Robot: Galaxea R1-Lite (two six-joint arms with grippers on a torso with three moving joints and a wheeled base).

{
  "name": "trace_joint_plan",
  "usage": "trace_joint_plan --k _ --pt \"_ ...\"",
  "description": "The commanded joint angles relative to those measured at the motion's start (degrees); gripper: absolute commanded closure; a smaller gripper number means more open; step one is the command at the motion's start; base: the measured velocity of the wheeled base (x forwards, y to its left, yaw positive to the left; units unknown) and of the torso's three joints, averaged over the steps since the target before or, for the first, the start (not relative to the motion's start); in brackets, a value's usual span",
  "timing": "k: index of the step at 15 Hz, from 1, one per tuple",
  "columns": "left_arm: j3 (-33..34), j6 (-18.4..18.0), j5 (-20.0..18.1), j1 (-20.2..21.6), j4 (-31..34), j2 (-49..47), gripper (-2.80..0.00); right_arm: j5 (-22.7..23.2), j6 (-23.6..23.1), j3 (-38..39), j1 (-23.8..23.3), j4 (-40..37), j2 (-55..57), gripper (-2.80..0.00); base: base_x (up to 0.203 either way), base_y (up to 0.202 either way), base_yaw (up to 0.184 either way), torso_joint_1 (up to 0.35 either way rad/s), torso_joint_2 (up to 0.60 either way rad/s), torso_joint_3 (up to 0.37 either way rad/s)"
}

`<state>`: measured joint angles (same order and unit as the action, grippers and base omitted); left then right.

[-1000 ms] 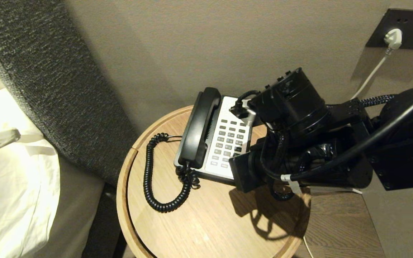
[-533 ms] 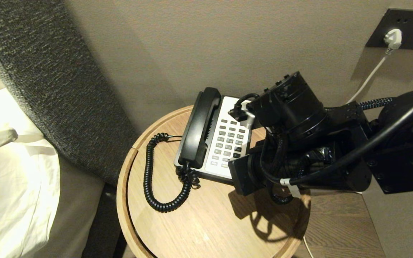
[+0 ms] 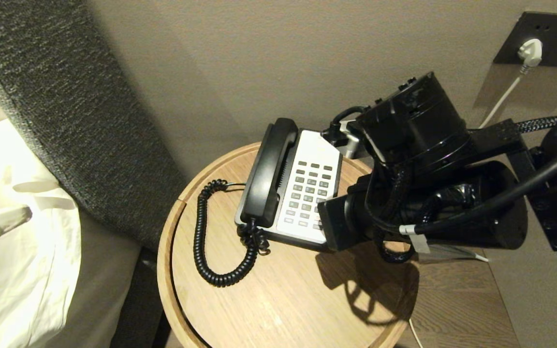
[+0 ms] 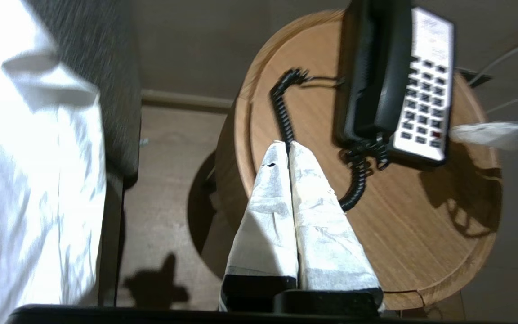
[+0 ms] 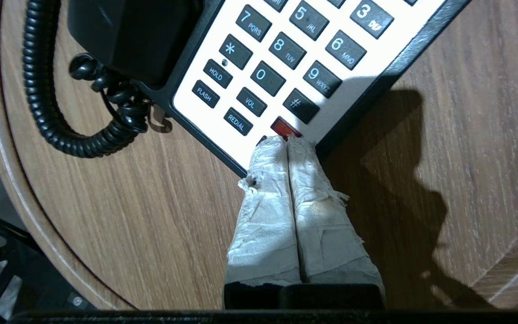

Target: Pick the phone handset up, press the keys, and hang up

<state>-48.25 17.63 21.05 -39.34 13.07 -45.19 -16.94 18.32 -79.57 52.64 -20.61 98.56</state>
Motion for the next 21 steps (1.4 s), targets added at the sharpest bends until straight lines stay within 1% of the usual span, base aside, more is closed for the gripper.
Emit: trace_joint_plan --k 1,3,4,6,10,12,14,17,18,20,21 --pt "2.0 1.5 0.1 1.7 0.5 1.4 0.0 -0.2 0.1 0.8 0.0 -0.3 -2.2 0.0 0.0 0.0 0.0 0.0 0.0 0.0" --pt "4.4 2.1 0.2 4.9 0.6 3.0 0.0 -1.3 0.1 1.2 0.0 -0.7 -4.0 0.0 0.0 0.0 0.0 0.0 0.0 0.0" --pt "5.8 2.7 0.2 7.5 0.7 3.9 0.0 -2.2 0.1 1.7 0.1 -0.5 -4.6 0.0 0.0 0.0 0.0 0.0 0.0 0.0" --pt "9.6 4.2 0.5 12.5 1.2 7.1 0.0 -2.5 0.1 3.4 0.1 -0.2 -6.2 0.0 0.0 0.0 0.0 0.0 0.0 0.0" --pt "15.9 4.5 0.6 27.0 1.5 13.3 0.0 -3.2 0.2 4.6 0.0 -0.1 -7.5 0.0 0.0 0.0 0.0 0.0 0.0 0.0" --pt "20.3 4.3 0.4 32.3 1.4 17.2 0.0 -3.3 0.2 6.4 0.0 0.0 -8.5 0.0 0.0 0.0 0.0 0.0 0.0 0.0" --pt "24.7 4.1 0.3 34.8 1.8 21.7 0.0 -3.4 1.0 7.7 0.0 0.0 -9.2 0.0 0.0 0.0 0.0 0.0 0.0 0.0" --pt "31.1 3.7 -0.2 35.8 1.3 27.4 0.0 -3.4 2.1 8.5 0.0 0.0 -9.4 0.0 0.0 0.0 0.0 0.0 0.0 0.0" --pt "32.3 2.5 -1.6 35.7 1.1 28.7 0.0 -3.4 2.2 8.6 0.0 0.0 -9.5 0.0 0.0 0.0 0.0 0.0 0.0 0.0" --pt "34.3 -1.0 -5.2 36.7 0.9 31.5 0.0 -3.4 2.2 8.6 0.0 0.0 -9.8 0.0 0.0 0.0 0.0 0.0 0.0 0.0" --pt "35.0 -2.0 -6.0 37.2 1.2 32.9 0.0 -3.5 2.2 8.9 0.0 0.0 -9.8 0.0 0.0 0.0 0.0 0.0 0.0 0.0"
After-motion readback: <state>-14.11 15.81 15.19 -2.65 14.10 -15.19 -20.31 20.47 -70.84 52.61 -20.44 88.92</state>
